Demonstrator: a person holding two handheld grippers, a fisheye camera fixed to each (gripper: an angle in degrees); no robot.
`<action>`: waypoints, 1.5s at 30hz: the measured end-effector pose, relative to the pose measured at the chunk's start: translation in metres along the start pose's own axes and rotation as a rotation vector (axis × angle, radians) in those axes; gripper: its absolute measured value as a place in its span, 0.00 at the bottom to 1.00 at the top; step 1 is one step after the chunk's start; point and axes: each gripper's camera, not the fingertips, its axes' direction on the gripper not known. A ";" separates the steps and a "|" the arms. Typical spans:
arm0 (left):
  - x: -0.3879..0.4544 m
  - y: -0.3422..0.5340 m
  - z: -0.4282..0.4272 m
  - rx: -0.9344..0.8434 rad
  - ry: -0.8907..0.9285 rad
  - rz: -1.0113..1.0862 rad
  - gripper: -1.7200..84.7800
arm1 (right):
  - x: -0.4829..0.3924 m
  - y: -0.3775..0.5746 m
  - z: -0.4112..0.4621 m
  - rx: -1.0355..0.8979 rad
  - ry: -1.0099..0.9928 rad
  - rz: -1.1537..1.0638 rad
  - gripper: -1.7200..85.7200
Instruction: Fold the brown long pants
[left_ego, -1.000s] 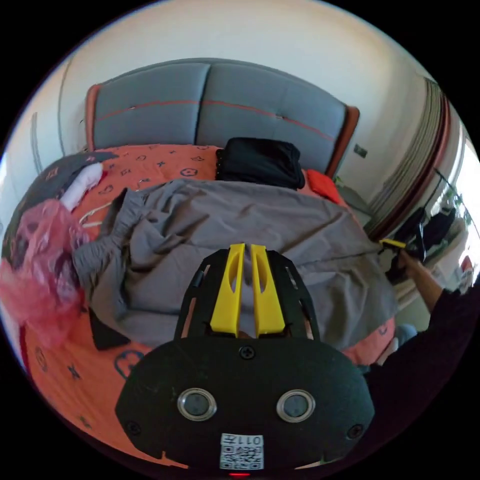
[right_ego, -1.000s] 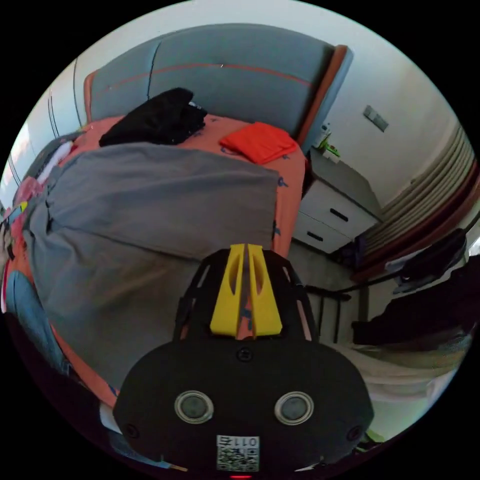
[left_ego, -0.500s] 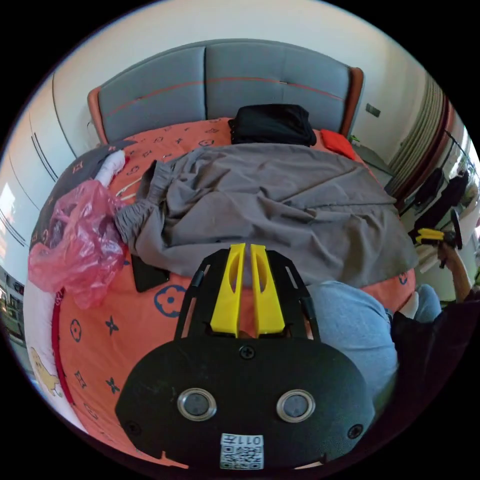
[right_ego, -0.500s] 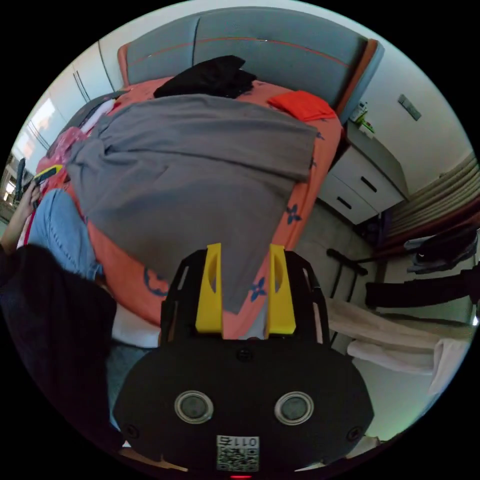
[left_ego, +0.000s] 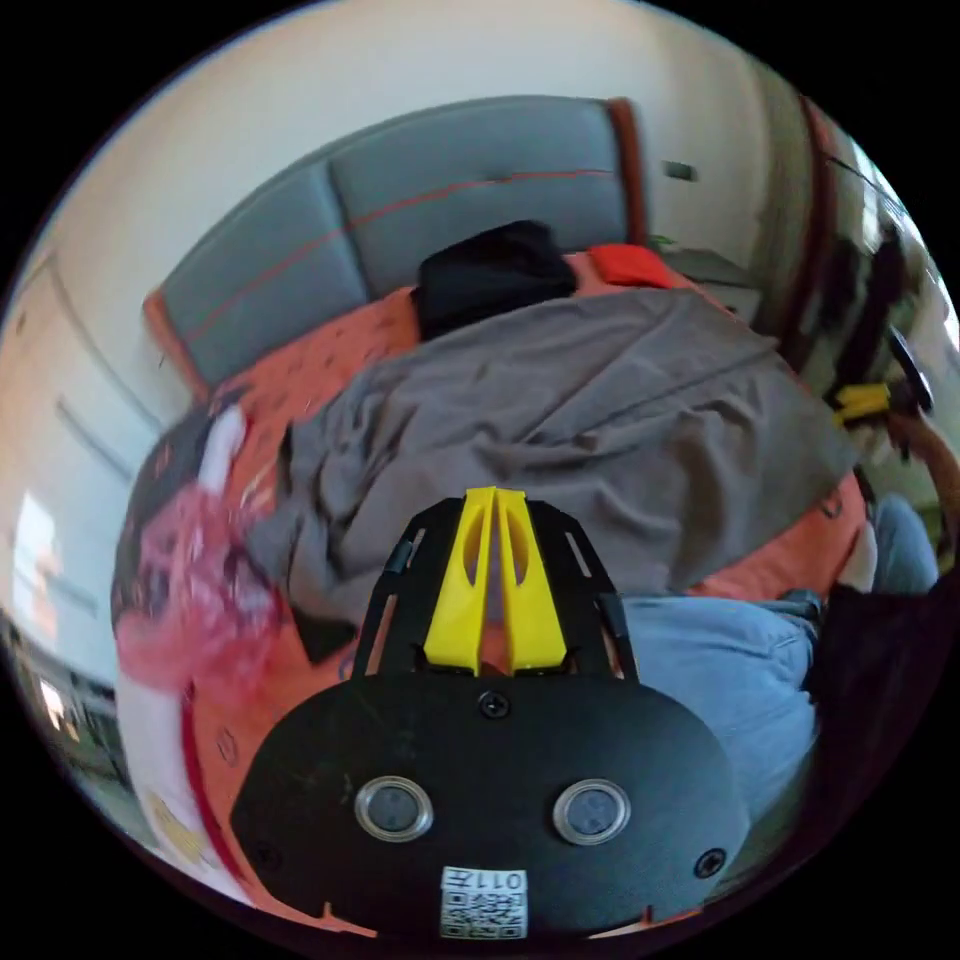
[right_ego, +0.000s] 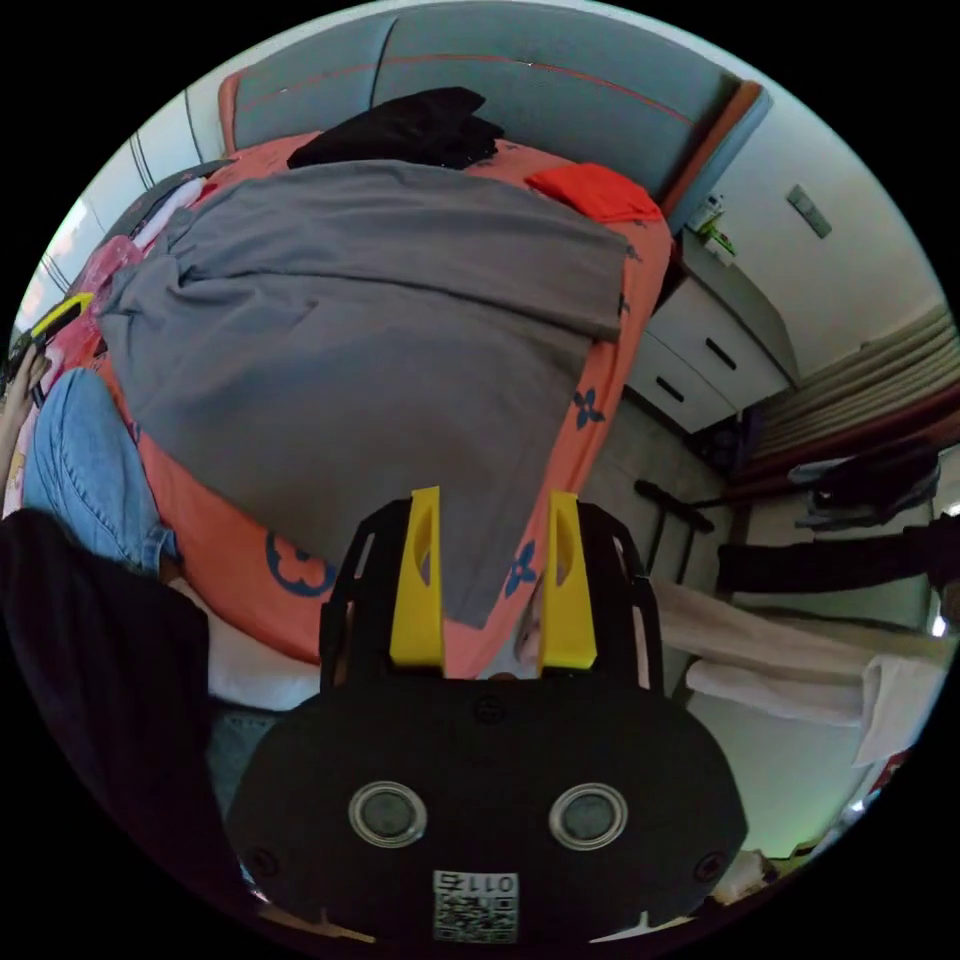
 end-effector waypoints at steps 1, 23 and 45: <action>0.030 -0.023 0.000 0.017 0.049 0.131 0.02 | -0.001 -0.002 0.002 -0.020 -0.014 0.000 0.18; 0.211 -0.151 0.110 -0.166 0.817 0.119 0.02 | -0.177 0.087 0.007 0.009 0.132 -0.250 0.09; 0.145 0.003 -0.028 0.084 0.399 0.299 0.02 | -0.141 0.218 -0.029 0.023 0.152 -0.277 0.19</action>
